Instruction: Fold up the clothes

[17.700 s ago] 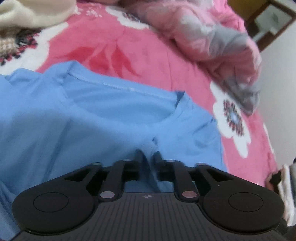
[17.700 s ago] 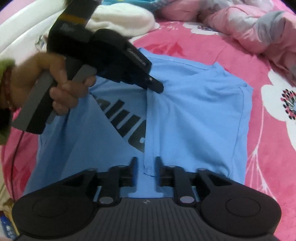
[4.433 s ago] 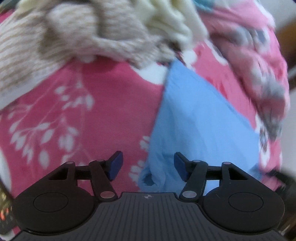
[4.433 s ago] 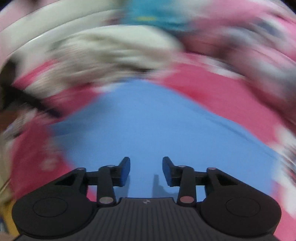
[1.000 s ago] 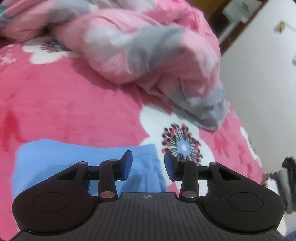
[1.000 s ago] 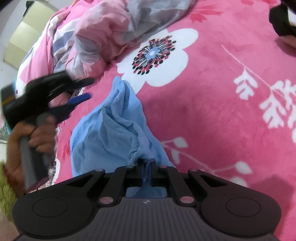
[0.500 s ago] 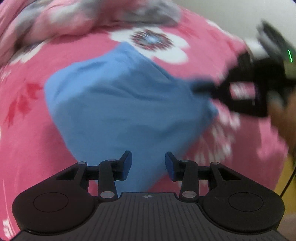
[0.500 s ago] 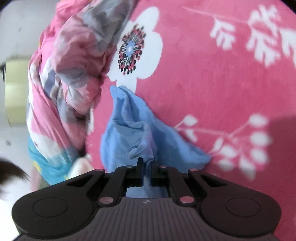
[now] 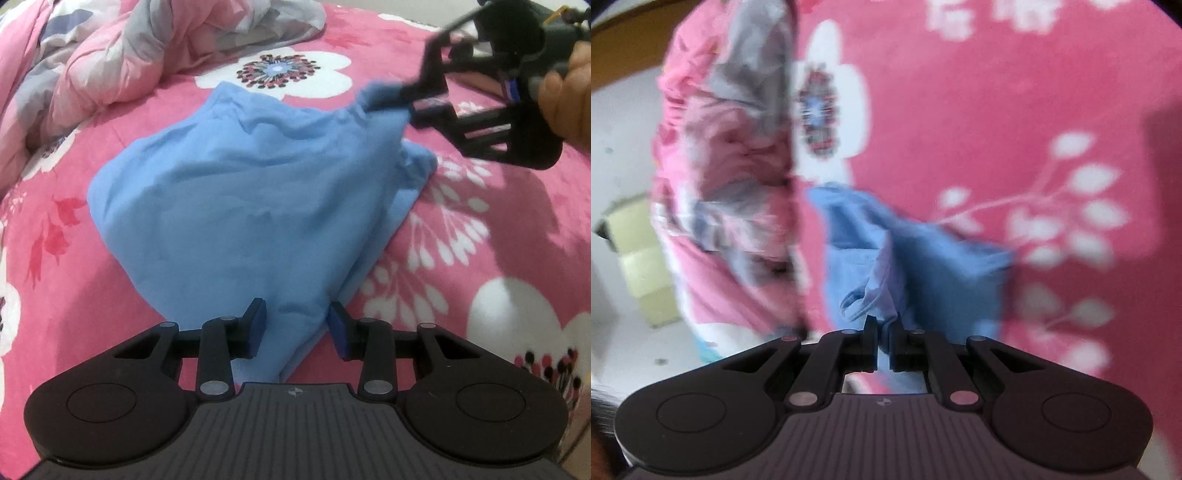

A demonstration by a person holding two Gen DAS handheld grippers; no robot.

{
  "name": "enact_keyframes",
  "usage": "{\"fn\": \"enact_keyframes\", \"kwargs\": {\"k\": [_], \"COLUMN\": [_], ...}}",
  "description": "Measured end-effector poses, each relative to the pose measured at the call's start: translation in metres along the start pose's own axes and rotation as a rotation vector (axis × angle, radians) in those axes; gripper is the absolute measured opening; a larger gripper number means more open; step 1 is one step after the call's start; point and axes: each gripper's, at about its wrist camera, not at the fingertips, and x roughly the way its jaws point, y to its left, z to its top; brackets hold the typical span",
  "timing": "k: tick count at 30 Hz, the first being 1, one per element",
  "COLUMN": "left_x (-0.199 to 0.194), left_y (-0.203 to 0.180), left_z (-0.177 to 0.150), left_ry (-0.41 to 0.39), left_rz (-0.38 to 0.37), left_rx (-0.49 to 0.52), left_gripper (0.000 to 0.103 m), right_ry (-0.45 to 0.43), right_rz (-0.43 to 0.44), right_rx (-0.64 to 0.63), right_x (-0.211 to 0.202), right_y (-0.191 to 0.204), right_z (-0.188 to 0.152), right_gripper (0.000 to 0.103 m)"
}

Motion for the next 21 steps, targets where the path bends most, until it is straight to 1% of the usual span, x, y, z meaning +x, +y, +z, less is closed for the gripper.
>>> {"fn": "enact_keyframes", "kwargs": {"k": [1,2,4,5,8,10,12,15,18,19,21], "left_x": [-0.001,-0.001,-0.003,-0.003,-0.004,-0.008,-0.013,-0.028,-0.034,-0.03,-0.017], "left_y": [-0.001,0.0,0.001,0.002,0.006,0.011,0.016,0.025,0.028,0.026,0.02], "left_z": [-0.003,-0.004,-0.007,-0.009,-0.012,-0.012,-0.012,-0.008,-0.001,0.002,0.004], "left_ry": [0.002,0.002,0.003,0.004,0.009,0.012,0.015,-0.024,-0.075,-0.074,-0.035], "left_rz": [0.005,0.004,0.001,-0.004,-0.018,-0.038,-0.059,-0.08,-0.111,-0.123,-0.139], "left_rx": [0.009,0.015,0.028,0.028,0.024,0.002,-0.02,-0.059,-0.089,-0.088,-0.073], "left_gripper": [0.037,0.037,0.037,0.037,0.037,0.037,0.037,0.037,0.037,0.037,0.037], "right_ry": [-0.017,-0.021,-0.004,0.001,-0.001,-0.015,-0.037,-0.056,-0.002,0.02,0.066], "right_rz": [-0.062,-0.089,-0.072,-0.072,-0.111,-0.166,-0.232,-0.292,-0.298,-0.295,-0.297], "right_rx": [-0.01,-0.002,0.035,0.031,-0.023,-0.086,-0.229,-0.546,-0.883,-0.984,-1.155], "right_x": [0.001,0.002,0.002,0.001,-0.009,-0.019,-0.033,-0.038,-0.012,0.001,0.026], "right_y": [-0.008,-0.015,-0.021,-0.02,-0.014,-0.004,0.016,0.06,0.103,0.113,0.123], "right_z": [0.004,0.008,0.012,0.014,0.018,0.019,0.018,0.006,-0.012,-0.019,-0.028], "right_gripper": [0.004,0.005,0.006,0.007,0.007,0.008,0.008,0.008,0.008,0.008,0.008]}}
